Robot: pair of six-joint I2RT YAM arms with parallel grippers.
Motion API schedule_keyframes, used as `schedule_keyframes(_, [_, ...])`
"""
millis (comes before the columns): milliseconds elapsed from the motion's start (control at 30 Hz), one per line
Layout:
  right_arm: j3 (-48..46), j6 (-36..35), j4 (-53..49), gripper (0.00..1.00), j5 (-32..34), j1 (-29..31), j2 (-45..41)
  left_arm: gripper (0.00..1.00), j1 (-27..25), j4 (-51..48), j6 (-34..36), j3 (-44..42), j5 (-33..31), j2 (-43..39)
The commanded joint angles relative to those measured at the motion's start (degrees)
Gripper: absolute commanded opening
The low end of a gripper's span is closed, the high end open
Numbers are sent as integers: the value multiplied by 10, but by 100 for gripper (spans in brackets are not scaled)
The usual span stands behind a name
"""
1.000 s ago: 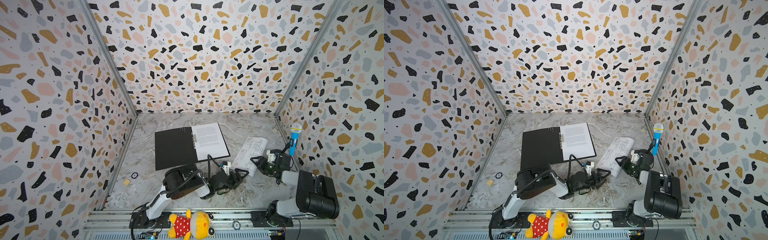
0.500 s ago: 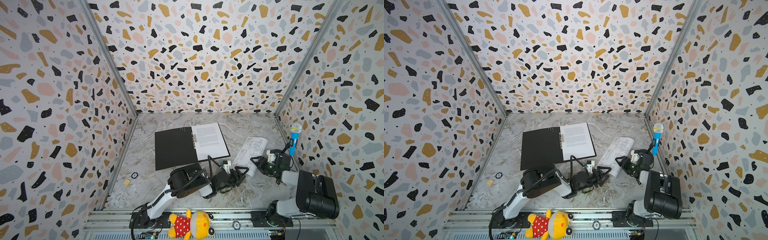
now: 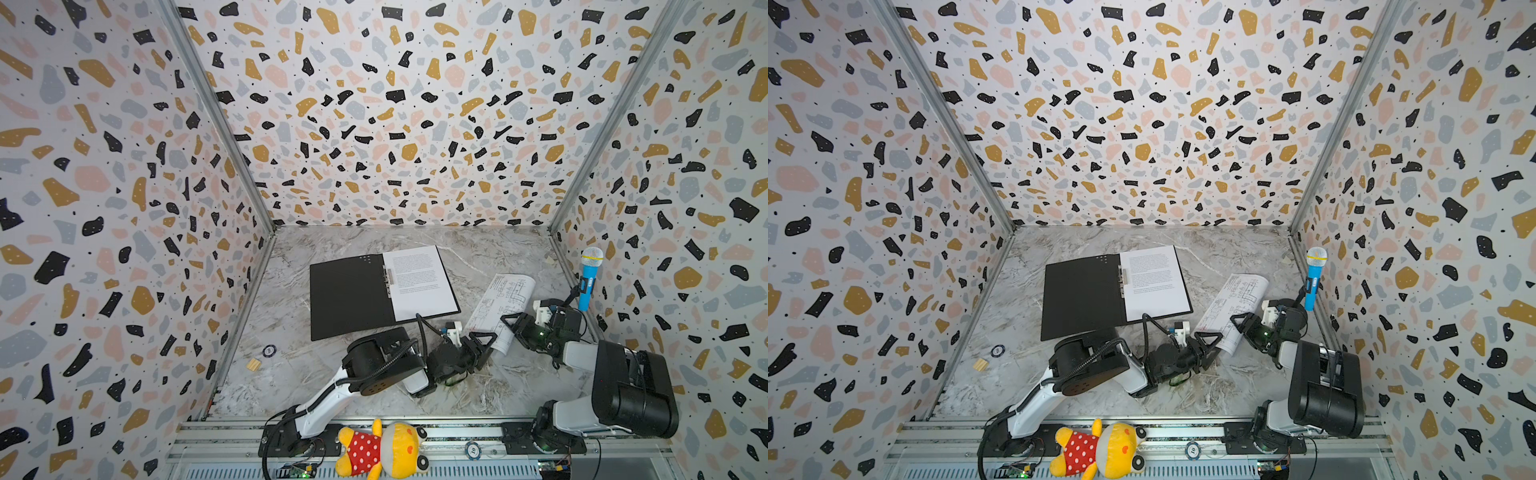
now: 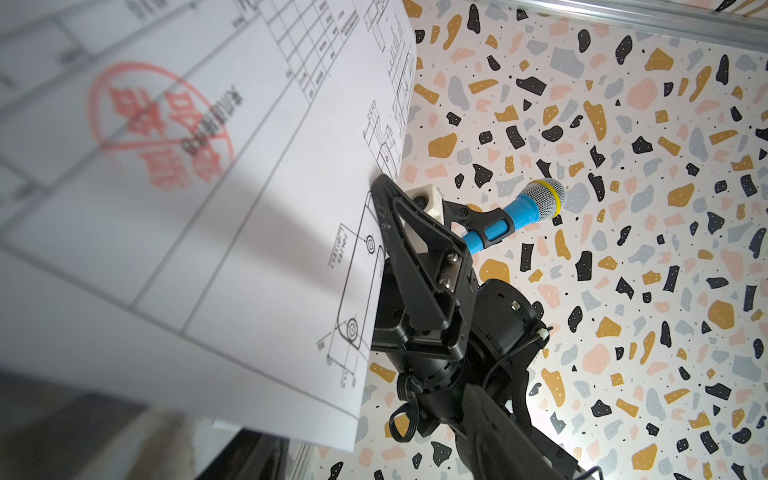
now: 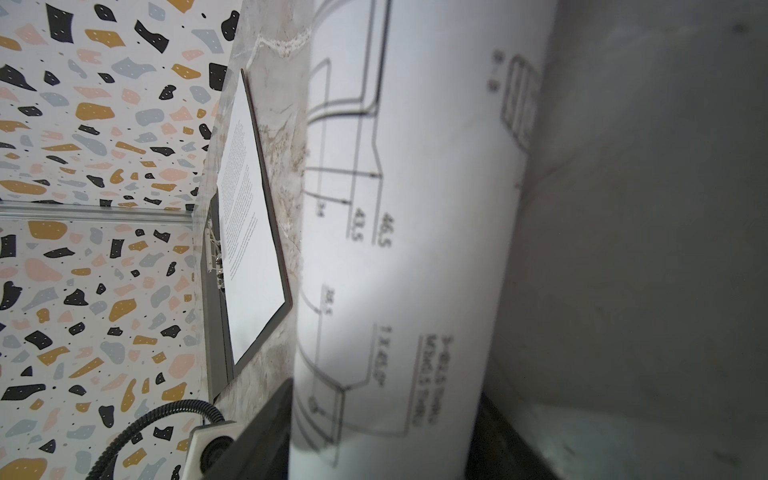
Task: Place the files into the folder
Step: 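Grasp the raised drawing sheet edge with the left gripper and lift it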
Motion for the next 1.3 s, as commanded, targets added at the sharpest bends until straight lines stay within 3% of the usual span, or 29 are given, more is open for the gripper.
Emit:
schedule_keyframes(0, [-25, -2, -77, 62, 43, -2, 5, 61, -4, 36, -12, 18, -12, 17])
schedule_keyframes(233, [-29, 0, -74, 62, 41, -2, 3, 53, -6, 40, -22, 22, -25, 25])
schedule_keyframes(1033, [-34, 2, -82, 62, 40, -2, -19, 14, -8, 59, -51, 38, -53, 50])
schedule_keyframes(1167, [-32, 0, -89, 65, 38, -4, -27, 4, -8, 63, -53, 41, -54, 51])
schedule_keyframes(1267, [-28, -2, -99, 69, 30, -11, -38, 1, -8, 64, -55, 43, -55, 51])
